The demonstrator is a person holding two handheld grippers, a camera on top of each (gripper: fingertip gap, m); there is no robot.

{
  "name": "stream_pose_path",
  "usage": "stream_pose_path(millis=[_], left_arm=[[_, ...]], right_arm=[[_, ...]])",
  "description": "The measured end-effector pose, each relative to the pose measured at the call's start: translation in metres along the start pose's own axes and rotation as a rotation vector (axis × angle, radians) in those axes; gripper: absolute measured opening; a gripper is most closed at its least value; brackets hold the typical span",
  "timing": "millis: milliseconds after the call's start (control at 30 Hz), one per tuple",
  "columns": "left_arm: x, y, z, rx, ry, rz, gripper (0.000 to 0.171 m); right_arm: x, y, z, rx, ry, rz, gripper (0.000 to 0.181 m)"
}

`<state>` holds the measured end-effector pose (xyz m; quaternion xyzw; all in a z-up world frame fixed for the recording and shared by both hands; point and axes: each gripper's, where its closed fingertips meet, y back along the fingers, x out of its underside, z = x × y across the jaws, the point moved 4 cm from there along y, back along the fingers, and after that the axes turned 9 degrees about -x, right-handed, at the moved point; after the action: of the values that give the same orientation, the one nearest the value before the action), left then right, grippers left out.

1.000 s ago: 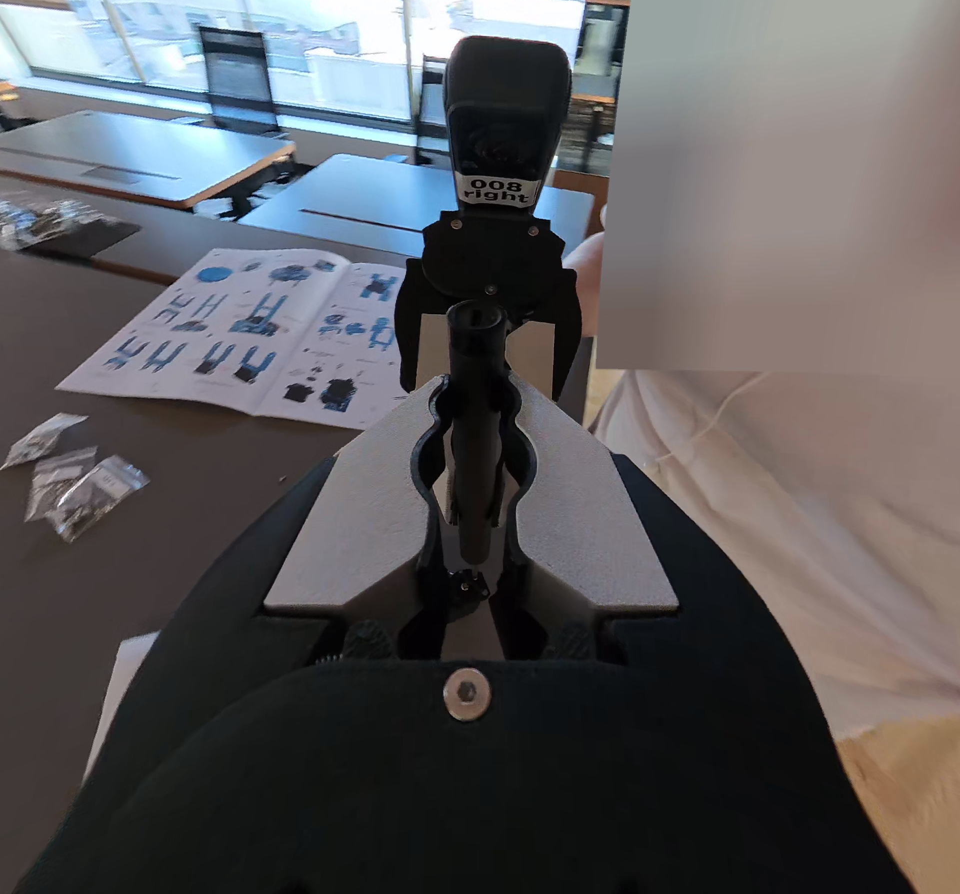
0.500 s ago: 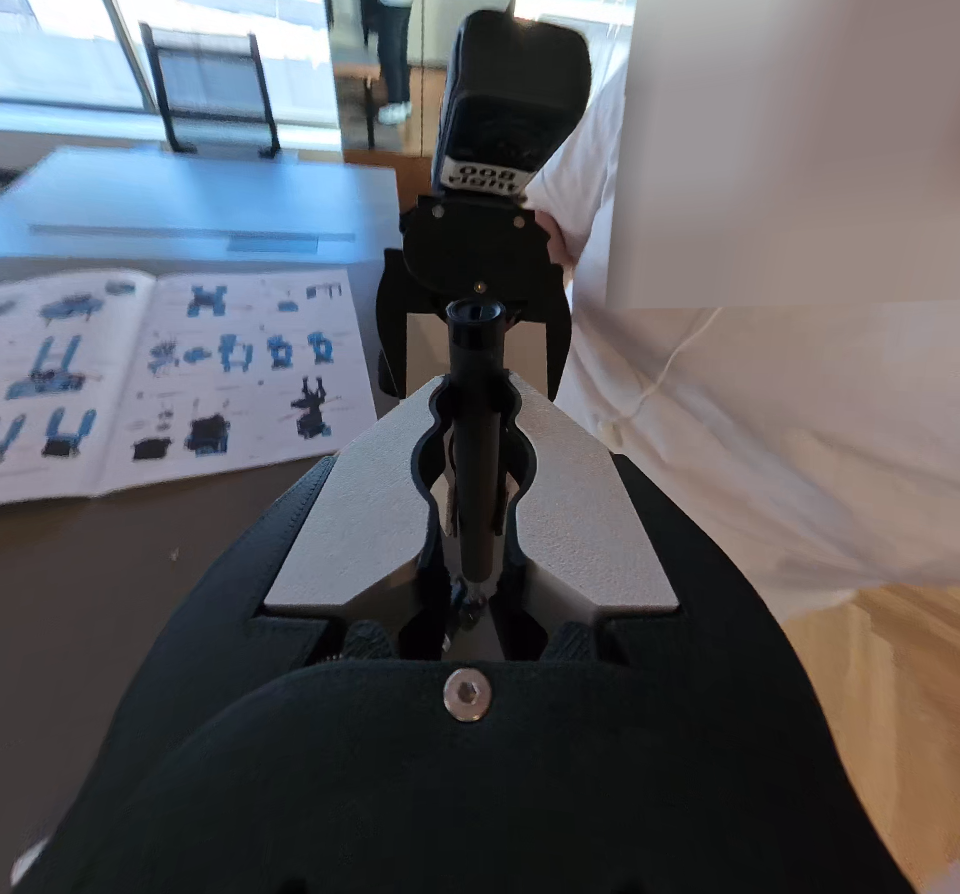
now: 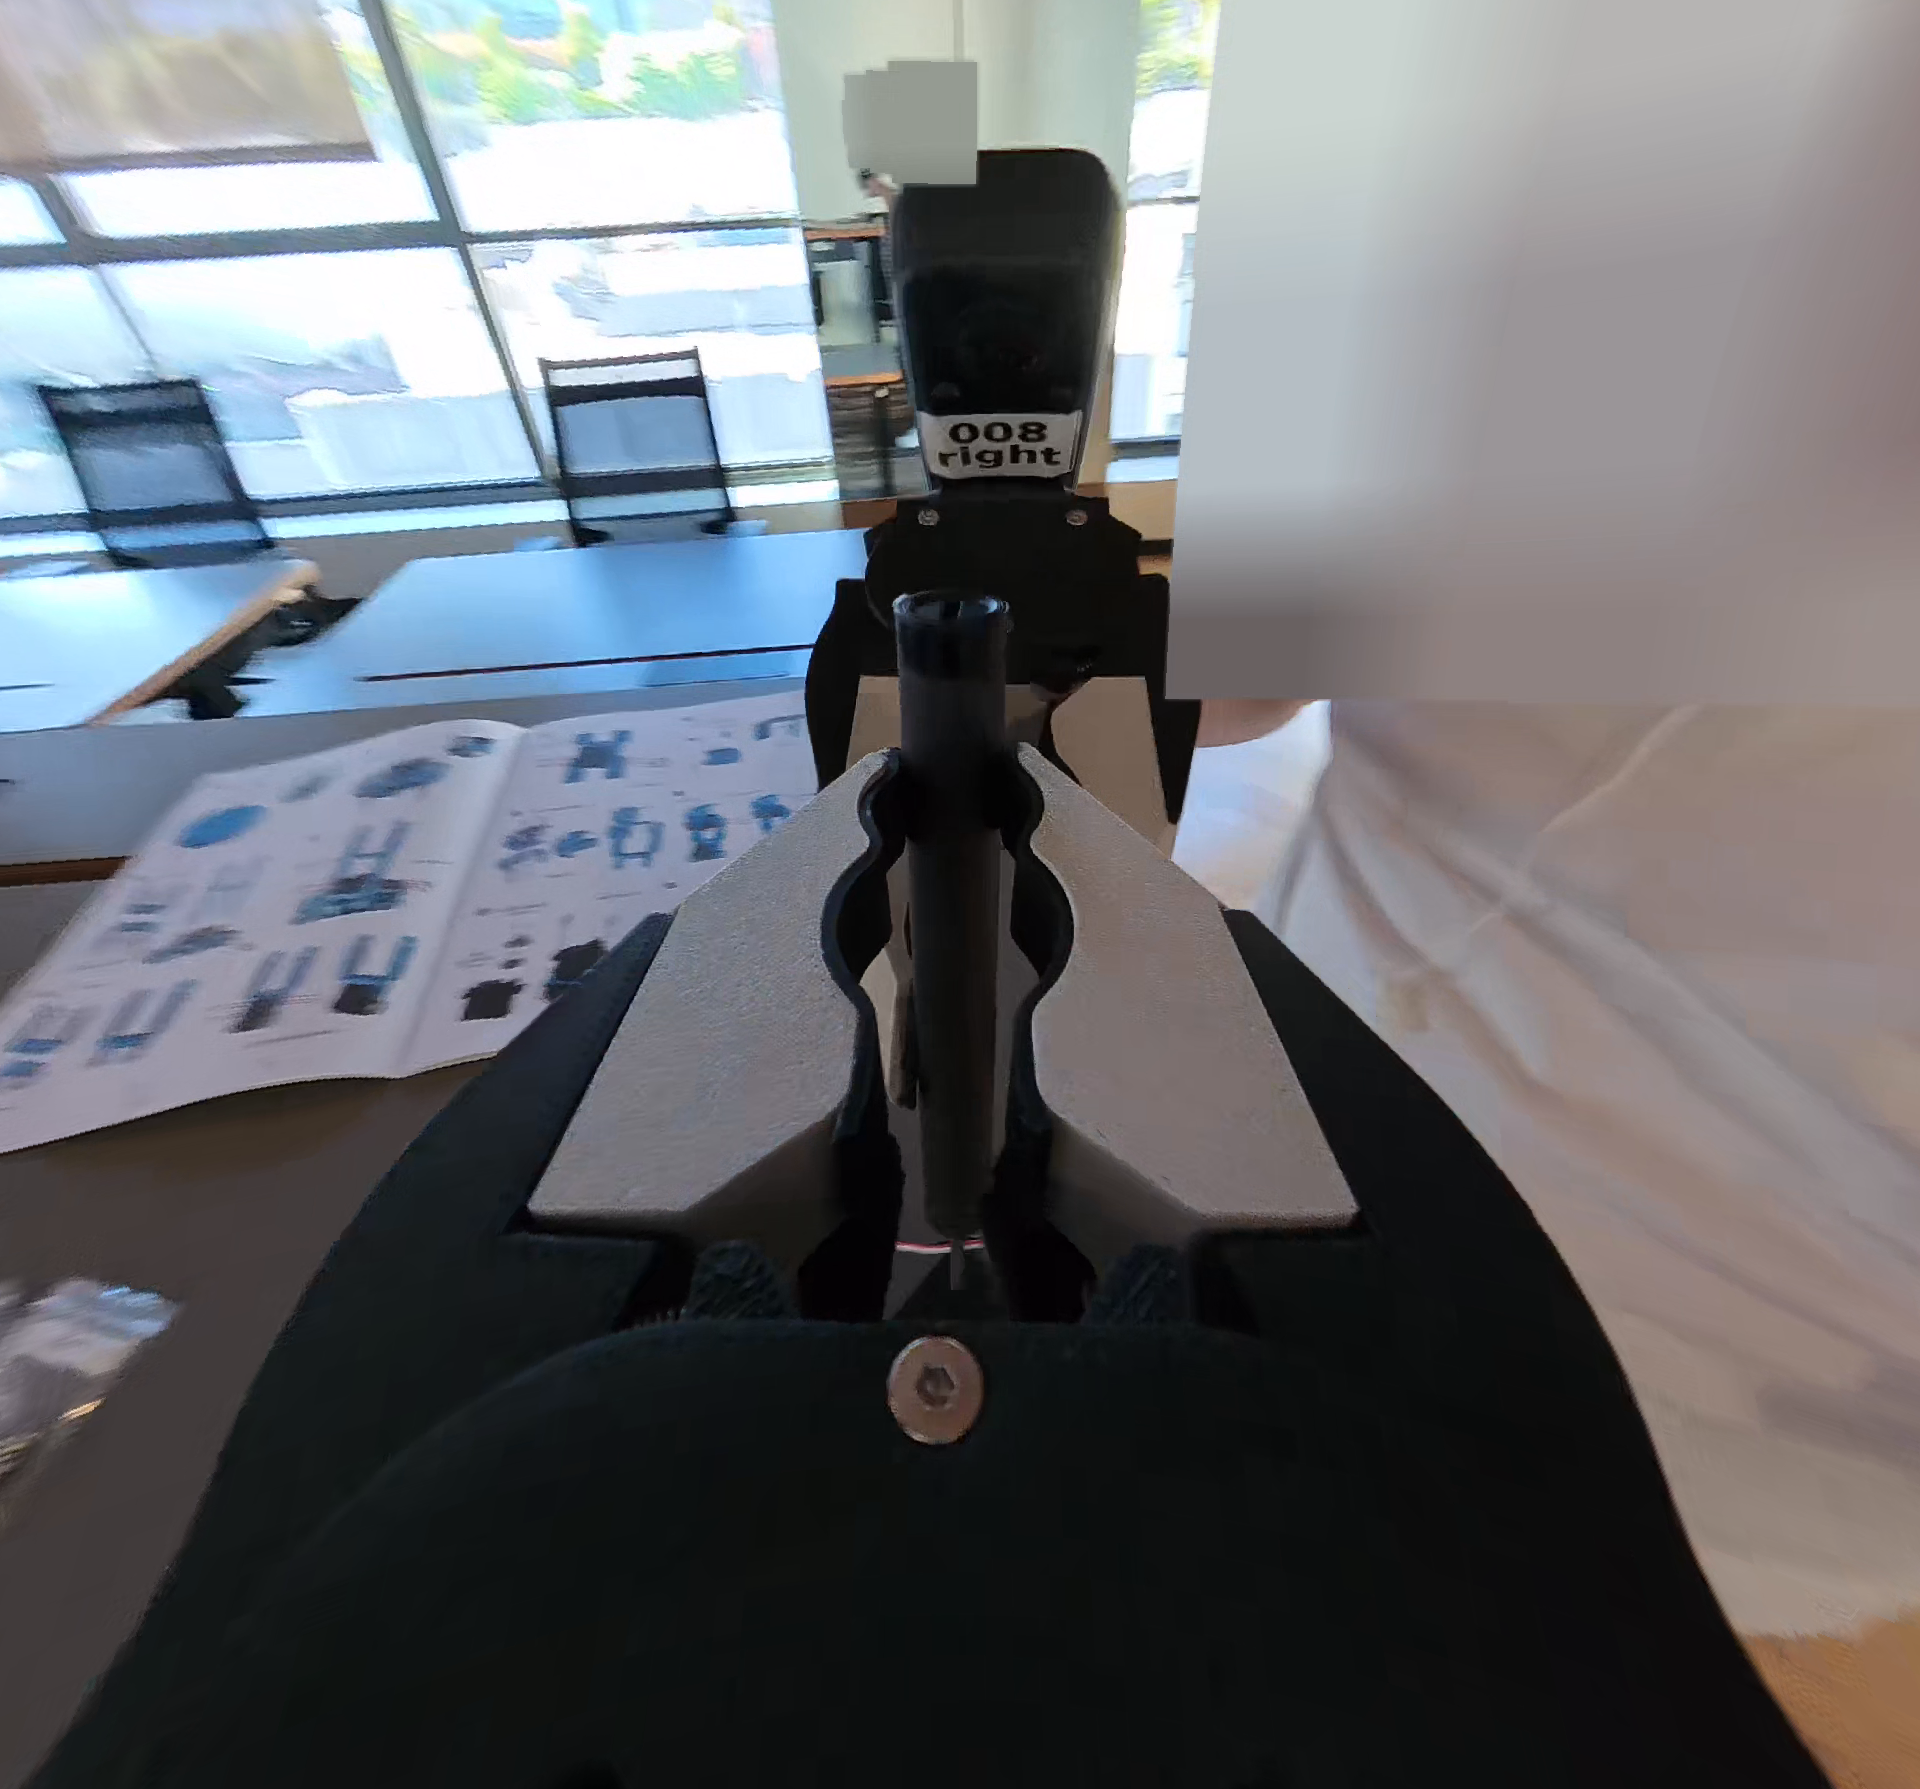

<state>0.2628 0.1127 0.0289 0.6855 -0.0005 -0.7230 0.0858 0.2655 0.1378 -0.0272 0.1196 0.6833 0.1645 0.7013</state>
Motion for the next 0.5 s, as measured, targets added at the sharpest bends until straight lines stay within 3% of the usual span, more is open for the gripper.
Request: stream_pose_path(millis=[67,133,233,267,300,333,433,500], left_arm=[[0.0,-0.002,0.0,-0.022,-0.017,0.019,0.015],[-0.002,-0.003,-0.001,-0.007,0.004,0.017,0.015],[-0.003,-0.005,0.004,-0.028,0.091,0.023,0.015],[0.0,-0.004,0.007,-0.078,0.129,0.045,0.033],[0.006,0.0,0.013,-0.16,0.175,0.074,0.071],[0.016,0.008,0.02,-0.247,0.217,0.101,0.077],[0.068,0.034,0.011,-0.5,0.348,0.18,0.047],[0.11,0.042,-0.01,-0.584,0.466,0.265,0.041]], right_arm=[[-0.008,0.0,-0.003,-0.015,-0.042,-0.083,0.035],[-0.01,0.002,-0.007,-0.022,-0.056,-0.114,0.016],[-0.008,0.006,-0.007,-0.025,-0.072,-0.126,0.016],[-0.007,0.009,-0.007,-0.015,-0.064,-0.127,0.016],[-0.007,0.013,-0.007,-0.004,-0.058,-0.134,0.016],[-0.006,0.018,-0.008,0.011,-0.049,-0.142,0.016],[-0.004,0.037,-0.014,0.055,-0.029,-0.154,0.015],[0.0,0.053,-0.02,0.088,-0.022,-0.154,0.015]])
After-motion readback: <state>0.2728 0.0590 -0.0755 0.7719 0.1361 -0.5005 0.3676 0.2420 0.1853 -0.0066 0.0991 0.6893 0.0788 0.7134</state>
